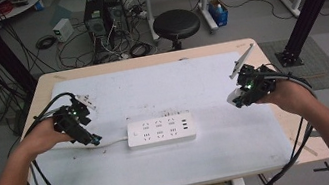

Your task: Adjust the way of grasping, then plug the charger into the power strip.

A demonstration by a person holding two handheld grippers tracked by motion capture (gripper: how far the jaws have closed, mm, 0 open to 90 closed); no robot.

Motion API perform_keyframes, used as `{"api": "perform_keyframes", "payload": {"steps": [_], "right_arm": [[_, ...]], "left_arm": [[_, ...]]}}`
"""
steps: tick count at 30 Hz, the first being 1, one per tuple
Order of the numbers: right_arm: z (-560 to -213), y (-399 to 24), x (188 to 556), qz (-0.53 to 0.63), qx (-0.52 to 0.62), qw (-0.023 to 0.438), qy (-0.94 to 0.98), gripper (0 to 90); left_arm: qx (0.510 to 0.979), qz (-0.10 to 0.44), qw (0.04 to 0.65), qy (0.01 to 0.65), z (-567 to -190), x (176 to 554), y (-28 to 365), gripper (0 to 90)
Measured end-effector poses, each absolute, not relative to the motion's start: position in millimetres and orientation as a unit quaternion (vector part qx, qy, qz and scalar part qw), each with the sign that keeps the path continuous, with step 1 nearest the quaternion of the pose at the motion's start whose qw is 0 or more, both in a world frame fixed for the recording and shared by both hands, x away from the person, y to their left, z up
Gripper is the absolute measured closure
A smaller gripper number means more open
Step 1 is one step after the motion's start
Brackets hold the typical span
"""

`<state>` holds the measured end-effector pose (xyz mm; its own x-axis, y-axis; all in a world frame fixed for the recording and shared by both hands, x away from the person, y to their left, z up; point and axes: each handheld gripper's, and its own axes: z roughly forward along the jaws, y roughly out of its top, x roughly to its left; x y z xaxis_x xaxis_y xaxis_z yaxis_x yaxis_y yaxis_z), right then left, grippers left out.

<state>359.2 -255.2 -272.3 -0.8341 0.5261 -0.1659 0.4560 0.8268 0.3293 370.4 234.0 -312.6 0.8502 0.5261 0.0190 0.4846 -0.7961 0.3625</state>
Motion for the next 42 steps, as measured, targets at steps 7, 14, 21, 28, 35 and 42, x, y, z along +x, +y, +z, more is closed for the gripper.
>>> {"api": "perform_keyframes", "payload": {"steps": [7,14,21,28,35,42], "right_arm": [[-272.7,-257.4,356.2,0.121,0.256,0.142,0.949,62.0],[-271.9,-253.6,352.9,0.133,0.250,0.140,0.949,62.0],[-271.3,-235.8,357.3,0.143,0.234,0.131,0.953,62.0],[-267.1,-202.4,368.9,0.171,0.201,0.111,0.958,62.0],[-271.3,-155.0,381.8,0.168,0.160,0.092,0.968,62.0],[-290.4,-118.1,396.0,0.161,0.126,0.076,0.976,62.0]], "left_arm": [[0.939,0.093,0.192,0.268,-304.4,365.9,238.4,20.3],[0.942,0.093,0.197,0.255,-302.8,361.5,236.2,20.3],[0.946,0.101,0.184,0.246,-305.0,361.1,235.1,20.3],[0.946,0.101,0.183,0.246,-315.0,359.5,229.7,20.3],[0.948,0.100,0.184,0.241,-322.2,358.4,230.0,20.3],[0.948,0.100,0.184,0.239,-328.9,358.0,229.9,20.3]]}}
